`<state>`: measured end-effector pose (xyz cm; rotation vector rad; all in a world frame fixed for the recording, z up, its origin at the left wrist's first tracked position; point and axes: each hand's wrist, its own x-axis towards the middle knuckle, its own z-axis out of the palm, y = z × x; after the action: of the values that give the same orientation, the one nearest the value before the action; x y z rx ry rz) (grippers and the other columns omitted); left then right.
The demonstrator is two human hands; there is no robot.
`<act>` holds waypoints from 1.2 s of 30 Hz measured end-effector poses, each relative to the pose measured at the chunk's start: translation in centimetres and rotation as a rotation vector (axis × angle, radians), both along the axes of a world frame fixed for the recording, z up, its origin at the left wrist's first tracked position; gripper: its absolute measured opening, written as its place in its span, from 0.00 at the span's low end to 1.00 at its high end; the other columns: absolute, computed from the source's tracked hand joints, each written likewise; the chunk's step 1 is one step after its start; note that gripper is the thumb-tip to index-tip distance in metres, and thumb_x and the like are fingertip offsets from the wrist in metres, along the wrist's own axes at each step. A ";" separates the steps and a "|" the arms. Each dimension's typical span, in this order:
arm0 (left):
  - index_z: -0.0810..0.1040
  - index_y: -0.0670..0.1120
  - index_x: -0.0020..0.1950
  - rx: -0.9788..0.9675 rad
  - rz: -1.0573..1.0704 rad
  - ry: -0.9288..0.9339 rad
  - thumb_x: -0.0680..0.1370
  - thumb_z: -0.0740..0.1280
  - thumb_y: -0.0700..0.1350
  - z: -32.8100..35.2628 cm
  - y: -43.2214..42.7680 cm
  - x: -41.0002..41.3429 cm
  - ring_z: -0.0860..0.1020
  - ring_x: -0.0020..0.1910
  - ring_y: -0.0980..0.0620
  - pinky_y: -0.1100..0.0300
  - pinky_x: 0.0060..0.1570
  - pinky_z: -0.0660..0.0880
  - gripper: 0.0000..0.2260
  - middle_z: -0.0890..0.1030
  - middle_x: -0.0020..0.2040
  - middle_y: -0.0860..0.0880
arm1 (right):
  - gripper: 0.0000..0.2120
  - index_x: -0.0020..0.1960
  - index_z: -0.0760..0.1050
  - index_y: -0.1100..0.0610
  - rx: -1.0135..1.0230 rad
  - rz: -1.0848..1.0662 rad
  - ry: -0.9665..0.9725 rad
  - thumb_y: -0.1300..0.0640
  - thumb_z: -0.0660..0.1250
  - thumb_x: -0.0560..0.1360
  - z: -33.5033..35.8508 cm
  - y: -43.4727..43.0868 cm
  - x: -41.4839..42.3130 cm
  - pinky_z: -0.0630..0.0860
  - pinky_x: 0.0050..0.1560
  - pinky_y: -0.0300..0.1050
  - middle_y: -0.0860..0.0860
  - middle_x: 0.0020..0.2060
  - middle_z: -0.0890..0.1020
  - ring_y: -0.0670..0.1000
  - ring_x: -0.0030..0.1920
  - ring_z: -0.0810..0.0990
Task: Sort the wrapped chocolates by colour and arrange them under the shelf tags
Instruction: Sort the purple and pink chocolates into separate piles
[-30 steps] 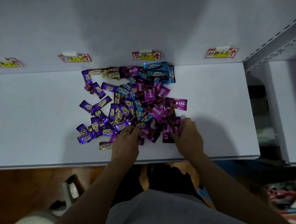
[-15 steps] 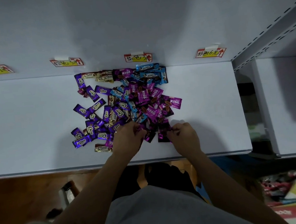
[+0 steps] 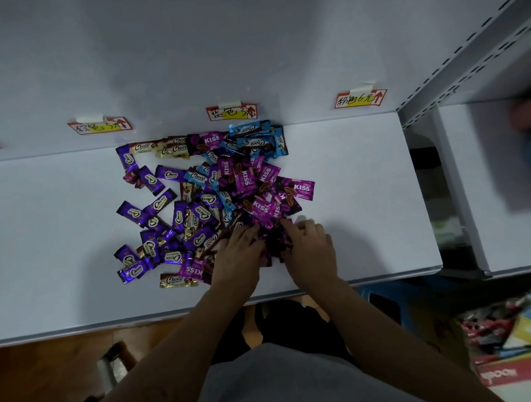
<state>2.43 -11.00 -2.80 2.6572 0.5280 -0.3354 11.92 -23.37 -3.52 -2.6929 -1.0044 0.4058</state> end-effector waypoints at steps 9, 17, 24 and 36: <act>0.73 0.48 0.65 0.059 -0.040 0.116 0.78 0.63 0.42 0.8 -0.2 1.1 0.58 0.73 0.40 0.46 0.69 0.60 0.15 0.59 0.76 0.42 | 0.40 0.76 0.56 0.58 -0.178 0.042 0.121 0.53 0.72 0.71 0.7 0.7 0.2 0.70 0.58 0.50 0.59 0.66 0.68 0.58 0.61 0.71; 0.68 0.47 0.67 0.159 -0.110 0.142 0.78 0.63 0.43 1.3 0.1 1.9 0.64 0.69 0.42 0.50 0.68 0.60 0.18 0.67 0.68 0.43 | 0.34 0.71 0.65 0.58 0.027 -0.264 0.188 0.53 0.74 0.68 0.1 1.4 -1.5 0.76 0.51 0.53 0.58 0.58 0.75 0.58 0.56 0.75; 0.68 0.48 0.70 0.201 -0.171 0.114 0.78 0.64 0.45 1.3 1.8 -0.1 0.63 0.70 0.46 0.49 0.65 0.60 0.20 0.69 0.69 0.47 | 0.23 0.59 0.68 0.59 0.040 -0.401 0.399 0.56 0.73 0.68 -0.1 2.5 0.2 0.77 0.48 0.51 0.56 0.52 0.76 0.56 0.51 0.77; 0.71 0.49 0.65 0.179 -0.156 0.186 0.78 0.65 0.44 0.9 2.2 -0.1 0.65 0.67 0.45 0.49 0.66 0.60 0.16 0.68 0.67 0.45 | 0.09 0.54 0.78 0.53 0.203 -0.522 0.682 0.55 0.70 0.74 0.8 -0.7 0.6 0.74 0.37 0.38 0.46 0.40 0.81 0.46 0.41 0.79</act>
<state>2.30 -8.76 -1.94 2.8654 0.4252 -0.6125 12.55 -24.05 -2.69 -2.2371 -0.1360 0.9484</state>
